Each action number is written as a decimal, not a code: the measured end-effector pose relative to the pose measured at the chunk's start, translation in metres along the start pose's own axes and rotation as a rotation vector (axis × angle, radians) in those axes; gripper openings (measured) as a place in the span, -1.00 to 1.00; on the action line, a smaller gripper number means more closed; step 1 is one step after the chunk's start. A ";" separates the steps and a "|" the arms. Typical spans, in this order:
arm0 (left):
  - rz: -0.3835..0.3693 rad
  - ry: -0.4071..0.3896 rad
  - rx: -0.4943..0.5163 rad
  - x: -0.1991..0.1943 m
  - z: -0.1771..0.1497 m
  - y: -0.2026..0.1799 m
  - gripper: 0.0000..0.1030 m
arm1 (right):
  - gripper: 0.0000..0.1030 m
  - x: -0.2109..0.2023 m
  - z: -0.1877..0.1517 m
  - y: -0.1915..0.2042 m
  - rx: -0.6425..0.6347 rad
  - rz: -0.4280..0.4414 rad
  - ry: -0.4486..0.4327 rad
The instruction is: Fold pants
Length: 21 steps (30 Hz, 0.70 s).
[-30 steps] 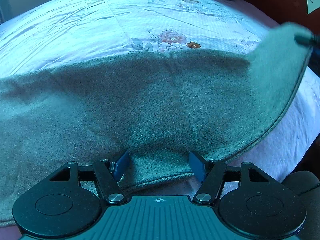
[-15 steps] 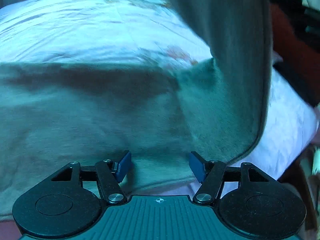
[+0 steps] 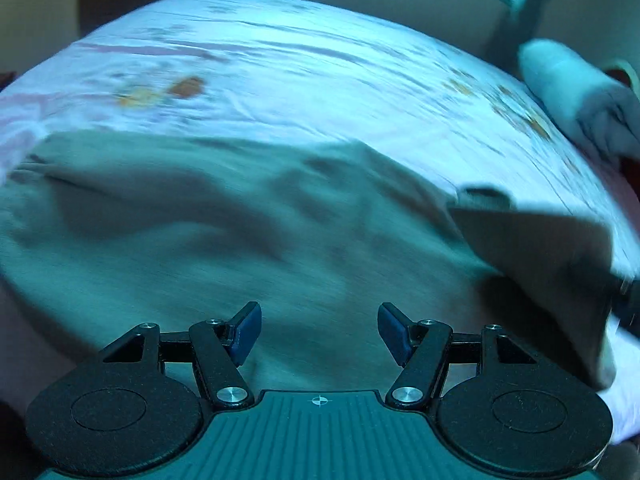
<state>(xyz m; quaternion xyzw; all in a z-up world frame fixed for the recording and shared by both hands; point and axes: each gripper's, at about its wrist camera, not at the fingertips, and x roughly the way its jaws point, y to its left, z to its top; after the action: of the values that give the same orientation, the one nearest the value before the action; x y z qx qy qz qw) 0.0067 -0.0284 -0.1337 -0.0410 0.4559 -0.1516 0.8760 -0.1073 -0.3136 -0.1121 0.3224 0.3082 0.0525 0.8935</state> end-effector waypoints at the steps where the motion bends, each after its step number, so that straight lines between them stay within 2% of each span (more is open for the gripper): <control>1: 0.007 -0.005 -0.011 -0.002 0.002 0.006 0.27 | -0.88 0.007 -0.006 0.006 -0.018 -0.006 0.010; 3: 0.012 -0.008 -0.030 -0.002 0.006 0.015 0.27 | -0.88 0.019 -0.019 0.016 -0.056 -0.024 0.027; 7: -0.010 0.001 -0.048 0.005 0.010 0.022 0.27 | -0.80 0.048 -0.044 0.019 -0.091 -0.083 0.117; 9: -0.028 0.014 -0.039 0.006 0.010 0.018 0.27 | -0.68 0.056 -0.053 0.017 -0.086 -0.112 0.152; 12: -0.051 0.029 -0.024 0.006 0.011 0.005 0.27 | -0.44 0.053 -0.055 0.020 -0.073 -0.106 0.173; 14: -0.048 0.034 -0.015 0.007 0.011 -0.001 0.27 | 0.38 0.045 -0.054 0.026 -0.082 -0.074 0.174; 15: -0.044 0.036 -0.013 0.007 0.010 -0.004 0.27 | 0.41 0.039 -0.052 0.027 -0.083 -0.064 0.163; 18: -0.037 0.066 -0.007 0.013 0.008 -0.010 0.27 | 0.13 0.021 -0.047 0.024 -0.056 -0.039 0.121; 21: -0.019 0.099 0.017 0.021 0.002 -0.018 0.27 | -0.22 0.010 -0.037 0.009 -0.033 -0.109 0.063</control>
<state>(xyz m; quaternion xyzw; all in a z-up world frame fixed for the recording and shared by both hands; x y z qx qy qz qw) 0.0155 -0.0519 -0.1452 -0.0304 0.4971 -0.1657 0.8512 -0.1195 -0.2838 -0.1340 0.2885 0.3525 0.0191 0.8900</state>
